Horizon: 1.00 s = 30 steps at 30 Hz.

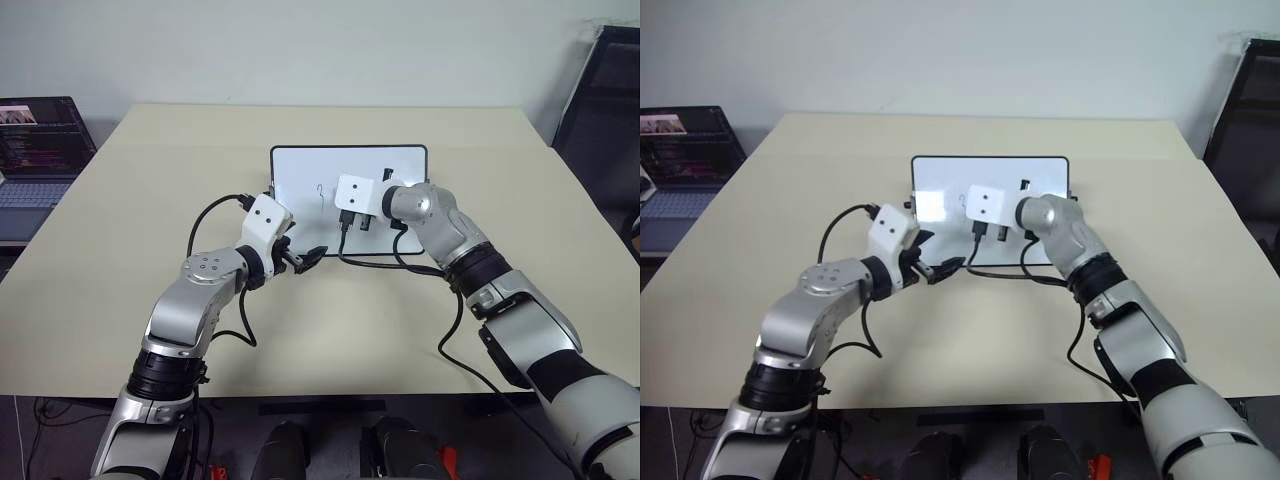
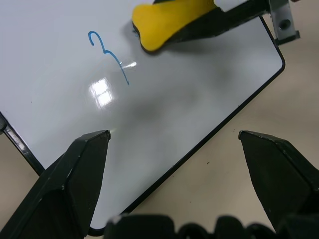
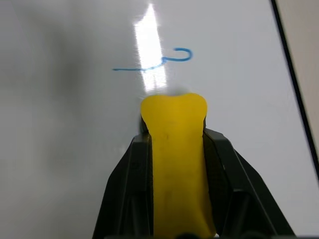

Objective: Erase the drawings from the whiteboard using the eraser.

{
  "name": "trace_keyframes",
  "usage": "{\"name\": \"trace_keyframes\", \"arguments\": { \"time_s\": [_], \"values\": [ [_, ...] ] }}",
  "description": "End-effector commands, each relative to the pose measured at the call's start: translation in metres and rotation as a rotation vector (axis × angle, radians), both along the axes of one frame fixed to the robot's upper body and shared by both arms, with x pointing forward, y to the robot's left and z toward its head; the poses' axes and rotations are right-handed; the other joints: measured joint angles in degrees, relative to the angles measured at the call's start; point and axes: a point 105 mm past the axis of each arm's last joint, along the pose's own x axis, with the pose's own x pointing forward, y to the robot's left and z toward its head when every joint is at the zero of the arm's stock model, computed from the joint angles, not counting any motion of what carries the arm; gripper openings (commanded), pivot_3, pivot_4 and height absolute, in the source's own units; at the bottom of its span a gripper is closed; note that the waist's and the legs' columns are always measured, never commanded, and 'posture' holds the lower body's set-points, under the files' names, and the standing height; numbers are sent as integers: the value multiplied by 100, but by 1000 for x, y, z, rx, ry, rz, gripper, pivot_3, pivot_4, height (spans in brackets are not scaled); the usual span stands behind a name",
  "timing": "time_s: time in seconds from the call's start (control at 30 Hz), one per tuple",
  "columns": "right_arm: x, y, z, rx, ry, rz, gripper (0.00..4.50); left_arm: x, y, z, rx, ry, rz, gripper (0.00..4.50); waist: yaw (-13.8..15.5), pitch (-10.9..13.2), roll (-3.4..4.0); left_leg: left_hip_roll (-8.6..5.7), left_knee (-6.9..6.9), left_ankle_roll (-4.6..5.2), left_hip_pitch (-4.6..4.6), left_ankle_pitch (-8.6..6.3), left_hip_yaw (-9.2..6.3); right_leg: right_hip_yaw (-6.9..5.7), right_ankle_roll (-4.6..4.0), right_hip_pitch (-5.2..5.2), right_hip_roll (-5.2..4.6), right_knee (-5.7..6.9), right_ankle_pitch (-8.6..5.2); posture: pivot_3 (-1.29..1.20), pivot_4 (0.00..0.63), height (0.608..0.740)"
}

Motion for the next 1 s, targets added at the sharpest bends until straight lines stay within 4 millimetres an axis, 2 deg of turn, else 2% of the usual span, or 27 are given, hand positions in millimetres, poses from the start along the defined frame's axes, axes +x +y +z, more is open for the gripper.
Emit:
{"name": "trace_keyframes", "arguments": {
  "time_s": [0.03,0.13,0.27,0.43,0.63,0.83,1.0],
  "values": [
    [3,-4,3,17,-18,-29,1012,0,-2,11,-2,-49,-9,4500,0,0,0,0,0,0,0,0,0,0,0,0,0,0,0,0,150,740],
    [10,-3,20,68,-99,-60,1012,0,-3,11,0,-50,-14,4500,-1,0,0,2,0,0,0,0,0,0,0,0,0,1,0,0,150,740],
    [11,1,24,88,-119,-58,1012,0,-3,11,2,-50,-14,4500,0,0,0,1,1,0,0,0,-1,0,0,0,0,1,0,0,150,740],
    [7,0,7,50,-39,-41,1012,-1,-3,12,2,-50,-12,4500,-1,0,0,1,-1,0,0,0,0,1,0,0,0,0,0,0,150,740],
    [-3,-18,-19,-31,63,-40,1012,-2,-3,11,0,-48,-8,4500,2,0,0,0,-1,0,0,0,-1,-1,0,1,0,-1,0,0,150,740],
    [-8,-40,-29,-65,60,-78,1012,-2,-3,11,-4,-48,-7,4500,9,0,0,0,3,0,2,0,-5,-1,0,6,0,-1,0,0,150,740],
    [-11,-51,-29,-37,67,-105,1012,-1,-4,10,-6,-44,-8,4500,27,0,0,-2,4,0,6,0,-7,-1,1,13,0,-2,0,0,150,740]
  ]
}}
